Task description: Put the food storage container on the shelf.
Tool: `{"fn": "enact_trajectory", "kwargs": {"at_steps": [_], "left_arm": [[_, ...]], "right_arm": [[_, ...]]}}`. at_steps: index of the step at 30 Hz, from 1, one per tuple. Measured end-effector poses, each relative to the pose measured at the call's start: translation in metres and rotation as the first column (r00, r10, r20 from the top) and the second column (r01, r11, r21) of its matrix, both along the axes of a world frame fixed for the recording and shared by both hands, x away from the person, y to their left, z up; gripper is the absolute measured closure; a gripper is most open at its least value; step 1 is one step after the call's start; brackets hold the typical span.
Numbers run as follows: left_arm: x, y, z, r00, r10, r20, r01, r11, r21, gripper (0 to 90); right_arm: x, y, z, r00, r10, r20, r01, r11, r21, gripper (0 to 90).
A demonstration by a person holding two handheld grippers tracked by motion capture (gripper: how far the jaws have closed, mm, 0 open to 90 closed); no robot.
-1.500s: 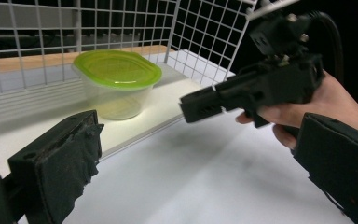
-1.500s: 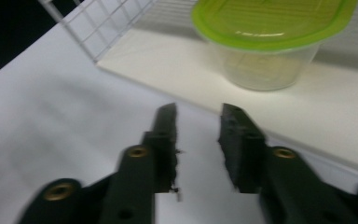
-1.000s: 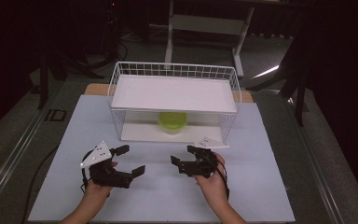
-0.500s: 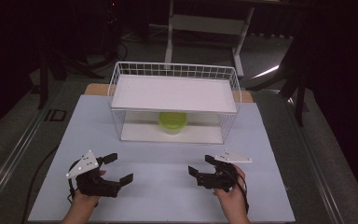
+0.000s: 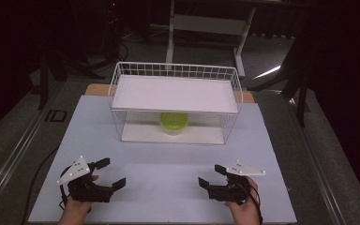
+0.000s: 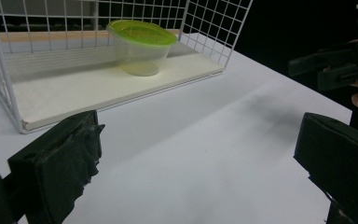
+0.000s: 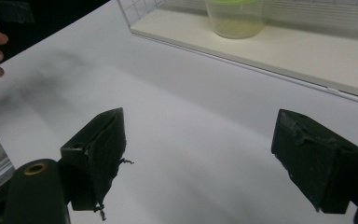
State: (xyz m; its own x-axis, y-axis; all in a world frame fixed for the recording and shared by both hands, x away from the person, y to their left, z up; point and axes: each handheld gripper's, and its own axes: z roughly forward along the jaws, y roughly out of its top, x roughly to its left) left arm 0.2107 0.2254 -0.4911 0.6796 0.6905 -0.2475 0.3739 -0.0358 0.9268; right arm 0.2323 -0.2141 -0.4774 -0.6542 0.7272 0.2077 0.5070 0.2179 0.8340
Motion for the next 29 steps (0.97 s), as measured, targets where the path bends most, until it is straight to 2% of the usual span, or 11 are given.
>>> {"fn": "enact_trajectory", "kwargs": {"at_steps": [4,9,13,18,29], "left_arm": [[0.000,0.001,0.000,1.0000,0.008,0.005,-0.008,1.0000,0.002,1.4],[0.000,-0.001,-0.002,1.0000,0.003,0.005,-0.003,0.9999,0.011,1.4],[0.001,-0.003,-0.003,1.0000,-0.006,0.000,0.006,0.9997,0.023,1.4],[0.001,-0.008,-0.002,0.9999,-0.013,0.002,0.013,0.9997,0.020,1.4],[0.002,-0.011,-0.003,0.9996,-0.028,0.001,0.028,0.9994,0.021,1.4]], "right_arm": [[-0.003,-0.004,-0.003,0.9998,-0.010,0.015,0.010,1.000,-0.006,17.5],[-0.002,-0.005,-0.005,0.9976,0.001,0.070,0.003,0.998,-0.056,17.5],[0.002,-0.007,-0.009,0.9956,0.012,0.093,-0.004,0.997,-0.083,17.5],[0.007,-0.010,-0.014,0.9978,0.004,0.066,0.000,0.998,-0.061,17.5],[0.011,-0.009,-0.019,0.9987,0.014,0.049,-0.010,0.997,-0.073,17.5]]}}
